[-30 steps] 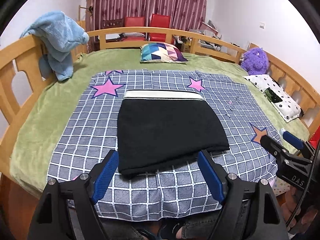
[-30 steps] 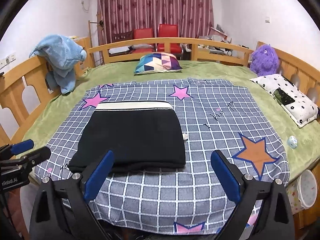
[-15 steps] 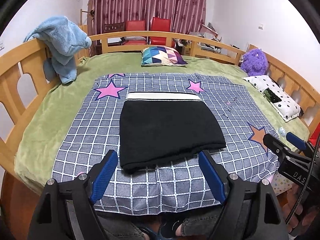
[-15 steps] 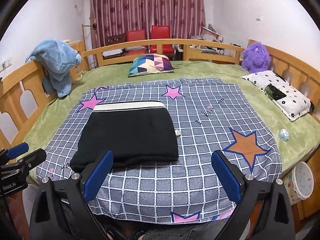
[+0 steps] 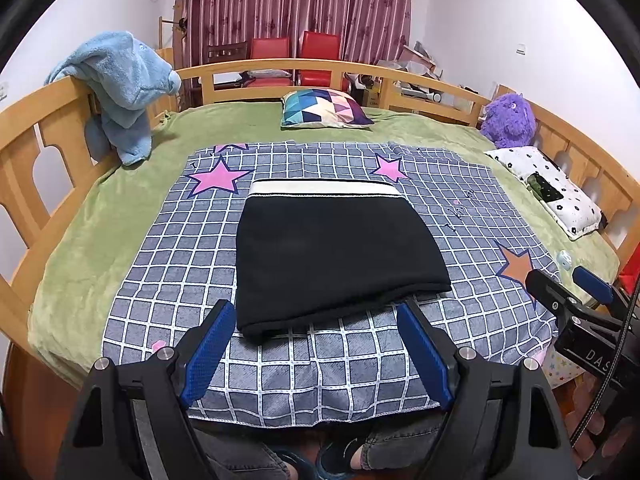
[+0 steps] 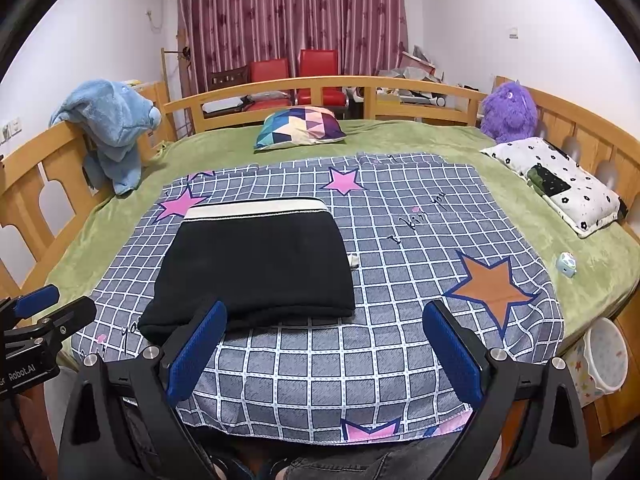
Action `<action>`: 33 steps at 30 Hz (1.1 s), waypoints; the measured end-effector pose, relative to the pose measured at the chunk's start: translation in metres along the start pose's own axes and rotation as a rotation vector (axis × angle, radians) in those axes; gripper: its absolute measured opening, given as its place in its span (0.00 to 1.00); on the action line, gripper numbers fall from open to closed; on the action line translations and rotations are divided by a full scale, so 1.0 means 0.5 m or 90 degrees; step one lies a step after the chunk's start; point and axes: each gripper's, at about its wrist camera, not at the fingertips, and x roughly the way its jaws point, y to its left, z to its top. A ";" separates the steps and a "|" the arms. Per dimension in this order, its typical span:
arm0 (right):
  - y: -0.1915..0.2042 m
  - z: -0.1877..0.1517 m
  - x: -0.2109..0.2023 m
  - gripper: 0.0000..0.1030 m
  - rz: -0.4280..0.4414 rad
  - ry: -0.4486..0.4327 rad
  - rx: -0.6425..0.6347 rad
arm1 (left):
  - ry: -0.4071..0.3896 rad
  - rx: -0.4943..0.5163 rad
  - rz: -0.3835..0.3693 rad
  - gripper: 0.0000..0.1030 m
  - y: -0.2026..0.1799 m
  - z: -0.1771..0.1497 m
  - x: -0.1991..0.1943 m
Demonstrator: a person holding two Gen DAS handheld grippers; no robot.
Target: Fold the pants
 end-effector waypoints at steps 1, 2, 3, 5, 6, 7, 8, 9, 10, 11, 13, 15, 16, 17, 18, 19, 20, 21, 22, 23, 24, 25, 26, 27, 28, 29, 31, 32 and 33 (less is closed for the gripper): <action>0.000 -0.001 0.000 0.94 0.001 0.000 0.001 | 0.000 0.000 0.000 0.80 0.000 0.000 0.000; 0.000 -0.001 -0.001 0.94 0.002 0.000 0.003 | 0.000 -0.001 0.000 0.80 0.001 0.001 0.000; -0.001 -0.002 -0.001 0.94 0.002 0.000 0.003 | 0.001 -0.002 0.001 0.80 0.001 0.001 0.001; 0.000 -0.003 -0.002 0.94 0.001 -0.001 0.003 | 0.001 -0.006 0.001 0.80 0.002 0.000 0.002; 0.000 -0.003 -0.002 0.94 0.000 -0.001 0.003 | 0.001 -0.008 0.001 0.80 0.003 0.000 0.002; 0.000 -0.003 -0.002 0.94 0.001 -0.001 0.002 | 0.001 -0.010 0.001 0.80 0.003 -0.001 0.001; 0.000 -0.004 -0.002 0.94 0.001 -0.001 0.002 | 0.001 -0.011 0.001 0.80 0.003 -0.002 0.001; 0.001 -0.004 -0.004 0.94 0.000 -0.001 0.001 | 0.001 -0.011 0.001 0.80 0.003 -0.002 0.000; 0.000 -0.004 -0.003 0.94 0.001 -0.001 0.002 | 0.000 -0.012 0.001 0.80 0.004 -0.003 0.000; 0.000 -0.003 -0.002 0.94 0.002 -0.001 0.002 | -0.001 -0.013 0.000 0.80 0.005 -0.003 -0.001; 0.000 -0.003 -0.004 0.94 -0.001 -0.003 0.002 | -0.001 -0.014 -0.001 0.80 0.006 -0.003 -0.002; 0.001 -0.002 -0.005 0.94 0.000 -0.005 0.003 | -0.002 -0.014 0.001 0.80 0.007 -0.003 -0.002; 0.002 -0.002 -0.006 0.94 -0.001 -0.006 0.002 | -0.002 -0.015 0.001 0.80 0.007 -0.003 -0.003; 0.002 -0.002 -0.007 0.94 -0.001 -0.006 0.002 | -0.003 -0.015 0.002 0.80 0.007 -0.003 -0.005; 0.003 -0.002 -0.008 0.94 -0.002 -0.007 0.001 | -0.005 -0.016 0.001 0.80 0.008 -0.003 -0.006; 0.005 -0.001 -0.011 0.94 -0.003 -0.008 0.000 | -0.005 -0.017 0.001 0.80 0.009 -0.002 -0.008; 0.005 0.000 -0.012 0.94 -0.002 -0.009 0.000 | -0.006 -0.018 0.001 0.80 0.009 -0.002 -0.009; 0.005 0.000 -0.012 0.94 -0.001 -0.010 -0.001 | -0.006 -0.019 0.000 0.80 0.008 -0.002 -0.009; 0.005 0.001 -0.012 0.94 -0.001 -0.010 -0.001 | -0.006 -0.018 0.000 0.80 0.009 -0.001 -0.010; 0.003 0.001 -0.012 0.94 0.000 -0.010 -0.002 | -0.005 -0.018 0.001 0.80 0.009 -0.002 -0.010; 0.003 0.002 -0.012 0.94 0.000 -0.010 -0.002 | -0.006 -0.019 0.001 0.80 0.009 -0.002 -0.010; 0.003 0.002 -0.012 0.94 0.001 -0.011 -0.002 | -0.005 -0.019 0.001 0.80 0.009 -0.002 -0.010; 0.002 0.001 -0.012 0.94 0.001 -0.010 -0.003 | -0.005 -0.019 0.001 0.80 0.008 -0.002 -0.010; 0.003 0.001 -0.012 0.94 0.001 -0.010 -0.002 | -0.005 -0.019 0.001 0.80 0.008 -0.002 -0.011; 0.003 0.001 -0.012 0.94 0.000 -0.011 -0.002 | -0.005 -0.019 0.000 0.80 0.009 -0.002 -0.012; 0.002 0.002 -0.012 0.94 0.001 -0.011 -0.001 | -0.005 -0.020 0.001 0.80 0.008 -0.002 -0.011; 0.001 0.002 -0.012 0.94 0.001 -0.011 -0.002 | -0.006 -0.021 0.002 0.80 0.008 -0.002 -0.011; 0.001 0.002 -0.011 0.94 0.002 -0.012 -0.003 | -0.005 -0.020 0.001 0.80 0.009 -0.002 -0.011; 0.002 0.002 -0.012 0.94 0.002 -0.013 -0.003 | -0.005 -0.020 0.002 0.80 0.009 -0.002 -0.011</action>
